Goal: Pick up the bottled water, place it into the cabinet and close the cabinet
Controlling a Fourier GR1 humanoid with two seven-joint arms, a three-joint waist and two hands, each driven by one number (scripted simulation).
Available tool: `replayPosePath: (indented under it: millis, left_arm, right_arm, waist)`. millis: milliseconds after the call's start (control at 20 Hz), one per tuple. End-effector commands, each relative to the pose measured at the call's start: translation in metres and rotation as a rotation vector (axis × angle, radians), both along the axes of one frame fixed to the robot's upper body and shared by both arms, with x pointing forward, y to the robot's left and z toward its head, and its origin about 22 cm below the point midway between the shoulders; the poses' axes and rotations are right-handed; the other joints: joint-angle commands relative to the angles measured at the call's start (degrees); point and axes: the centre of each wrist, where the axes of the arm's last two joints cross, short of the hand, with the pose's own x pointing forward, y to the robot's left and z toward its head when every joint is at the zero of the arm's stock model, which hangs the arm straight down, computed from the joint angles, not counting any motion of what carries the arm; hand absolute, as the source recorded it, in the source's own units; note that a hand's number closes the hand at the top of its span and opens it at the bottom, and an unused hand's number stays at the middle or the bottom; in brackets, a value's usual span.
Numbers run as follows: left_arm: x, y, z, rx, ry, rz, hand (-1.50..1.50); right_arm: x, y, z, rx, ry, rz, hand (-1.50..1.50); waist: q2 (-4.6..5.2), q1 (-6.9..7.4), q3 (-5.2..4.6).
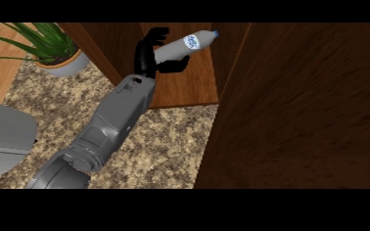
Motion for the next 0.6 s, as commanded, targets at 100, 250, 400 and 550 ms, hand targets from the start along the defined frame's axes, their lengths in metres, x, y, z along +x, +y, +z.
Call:
replayPosePath:
  millis: [100, 250, 400, 550]
  left_arm:
    - [0.002, 0.014, -0.001, 0.120, 0.008, 0.046, -1.50]
    - [-0.002, 0.006, -0.008, 0.120, 0.027, 0.075, -1.50]
    - [0.000, 0.008, -0.004, 0.111, 0.003, 0.078, -1.50]
    - [-0.004, -0.003, -0.007, 0.108, -0.007, 0.066, -1.50]
  right_arm:
    - [-0.009, -0.004, 0.011, -0.005, -0.014, 0.029, -1.50]
    - [-0.026, -0.007, 0.017, 0.037, -0.021, 0.038, -1.50]
    - [-0.012, -0.001, 0.009, 0.017, -0.016, 0.048, -1.50]
    - [-0.009, -0.006, 0.014, 0.024, -0.021, 0.025, -1.50]
  waist:
    - [0.30, -0.44, -0.04]
    - [-0.23, -1.16, -0.01]
    - [0.35, -0.68, -0.07]
    - [0.22, -0.15, -0.06]
